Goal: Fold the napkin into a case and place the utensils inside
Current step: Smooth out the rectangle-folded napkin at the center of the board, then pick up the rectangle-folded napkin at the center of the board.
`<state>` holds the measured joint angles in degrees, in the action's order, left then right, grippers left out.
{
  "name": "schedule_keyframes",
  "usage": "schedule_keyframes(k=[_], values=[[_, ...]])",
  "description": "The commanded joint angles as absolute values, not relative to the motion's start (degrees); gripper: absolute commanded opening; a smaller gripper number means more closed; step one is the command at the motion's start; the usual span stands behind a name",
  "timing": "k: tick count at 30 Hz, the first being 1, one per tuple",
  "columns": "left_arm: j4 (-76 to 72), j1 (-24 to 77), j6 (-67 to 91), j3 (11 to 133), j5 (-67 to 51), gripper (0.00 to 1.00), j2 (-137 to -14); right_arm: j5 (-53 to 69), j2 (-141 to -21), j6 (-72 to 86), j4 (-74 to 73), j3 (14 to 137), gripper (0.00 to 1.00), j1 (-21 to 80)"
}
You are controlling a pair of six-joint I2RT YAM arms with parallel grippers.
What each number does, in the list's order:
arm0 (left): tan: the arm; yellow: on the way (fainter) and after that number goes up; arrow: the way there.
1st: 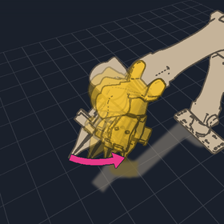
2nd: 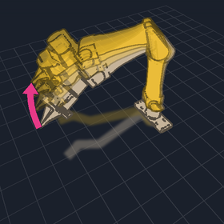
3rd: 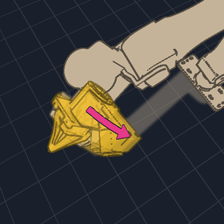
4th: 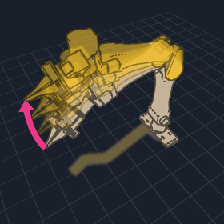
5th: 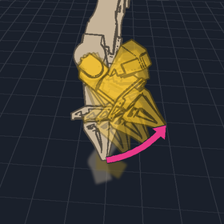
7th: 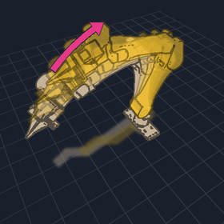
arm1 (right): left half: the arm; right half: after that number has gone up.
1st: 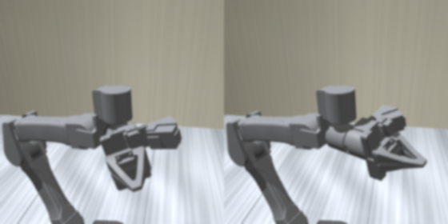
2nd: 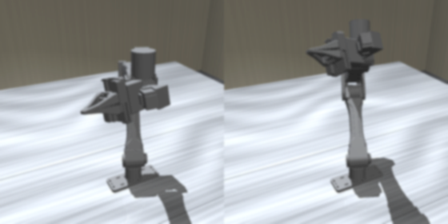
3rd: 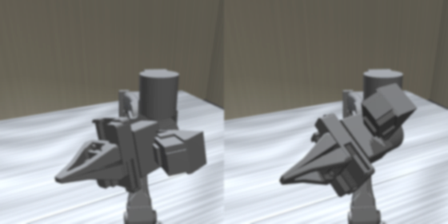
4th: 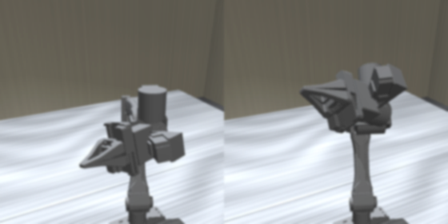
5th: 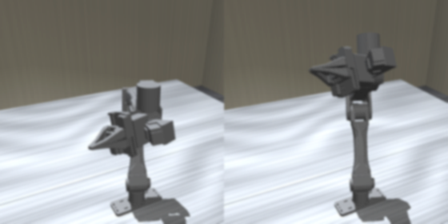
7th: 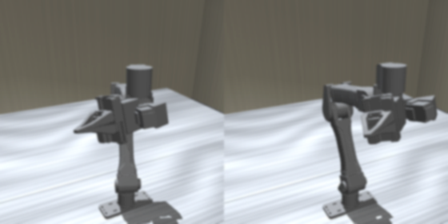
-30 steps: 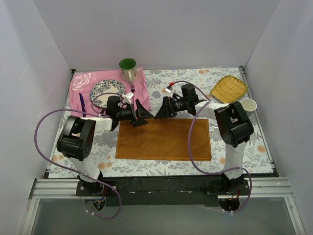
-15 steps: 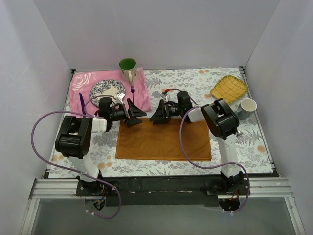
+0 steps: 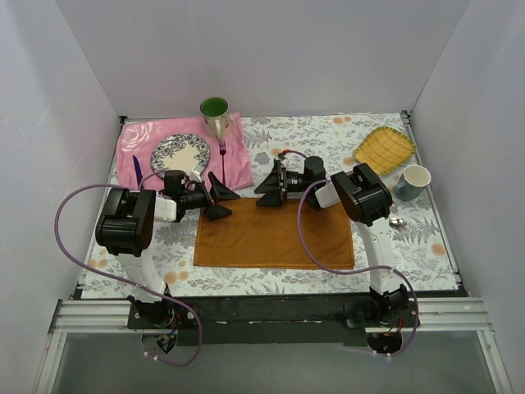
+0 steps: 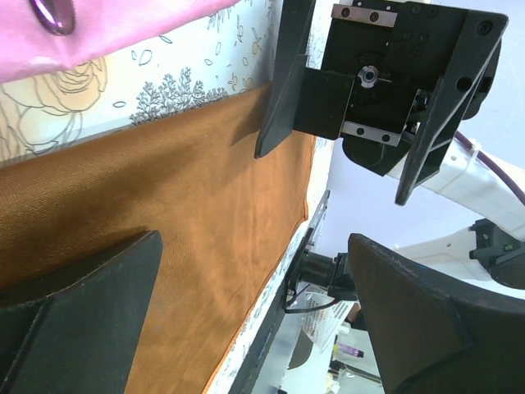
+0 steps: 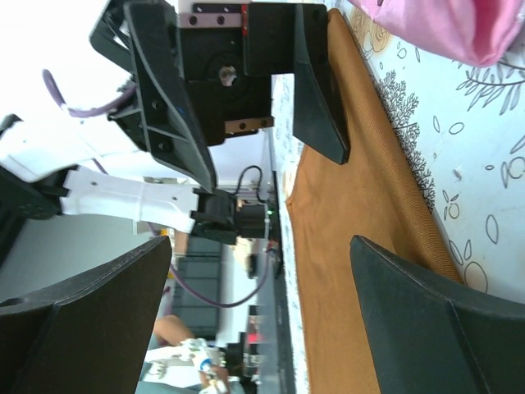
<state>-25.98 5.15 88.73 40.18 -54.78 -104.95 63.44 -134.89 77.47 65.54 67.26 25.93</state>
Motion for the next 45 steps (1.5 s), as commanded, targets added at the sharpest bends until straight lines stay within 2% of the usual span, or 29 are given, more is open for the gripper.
schedule_keyframes(k=[1,13,21,23,26,27,28,29,30,32,33,35,36,37,39,42,45], values=[[-23.2,4.3,86.1,41.2,-54.2,0.98,-106.0,62.9,-141.3,82.0,67.8,66.9,0.99,24.0],[-21.4,2.5,84.6,40.1,-52.6,0.98,-107.9,68.0,-144.8,98.8,90.1,68.2,0.98,20.9],[-25.7,2.5,85.5,39.9,-56.0,0.98,-104.5,70.8,-139.5,100.9,96.2,70.1,0.98,21.0],[-23.6,2.5,83.8,41.9,-57.4,0.98,-98.8,71.6,-136.2,98.6,92.8,70.6,0.98,21.4],[-8.9,1.8,75.1,46.9,-54.7,0.98,-90.0,73.0,-128.2,88.2,78.6,69.0,0.96,21.5],[0.3,0.5,71.2,48.0,-52.7,0.98,-87.9,73.7,-123.8,77.2,72.8,68.4,0.94,21.5],[5.0,0.1,69.6,49.7,-49.8,0.98,-86.3,74.0,-121.3,69.8,65.0,67.3,0.92,21.4],[8.5,-2.9,68.3,50.2,-48.6,0.98,-83.9,71.9,-116.6,58.3,37.3,67.9,0.9,21.2],[14.0,-6.0,67.6,50.4,-47.2,0.97,-82.9,69.9,-114.8,36.3,24.0,69.3,0.88,21.2],[20.4,-8.4,64.9,51.8,-41.9,0.89,-81.6,60.0,-112.5,17.0,-9.3,76.1,0.82,21.5],[26.1,-9.7,63.6,52.3,-40.2,0.86,-81.6,58.5,-112.2,13.7,-13.4,76.5,0.69,21.6],[29.9,-10.0,62.9,52.6,-35.2,0.77,-81.5,53.6,-111.4,7.1,-18.7,75.3,0.5,21.5],[31.4,-9.9,63.6,52.2,-33.3,0.74,-81.5,51.3,-110.2,5.0,-22.2,74.5,0.28,21.5],[32.2,-9.9,64.1,51.9,-32.1,0.65,-81.7,48.7,-109.6,3.5,-22.8,73.5,0.19,21.5],[33.8,-9.8,64.0,50.9,-28.4,0.56,-82.6,46.9,-109.3,1.2,-26.1,72.2,0.06,21.6],[33.5,-7.9,65.5,48.4,-21.5,0.45,-82.2,44.4,-108.7,0.2,-26.1,69.9,0.05,21.8],[32.8,-3.8,65.8,47.3,-16.8,0.44,-81.7,42.1,-108.8,-1.7,-26.3,68.7,0.04,21.8]])
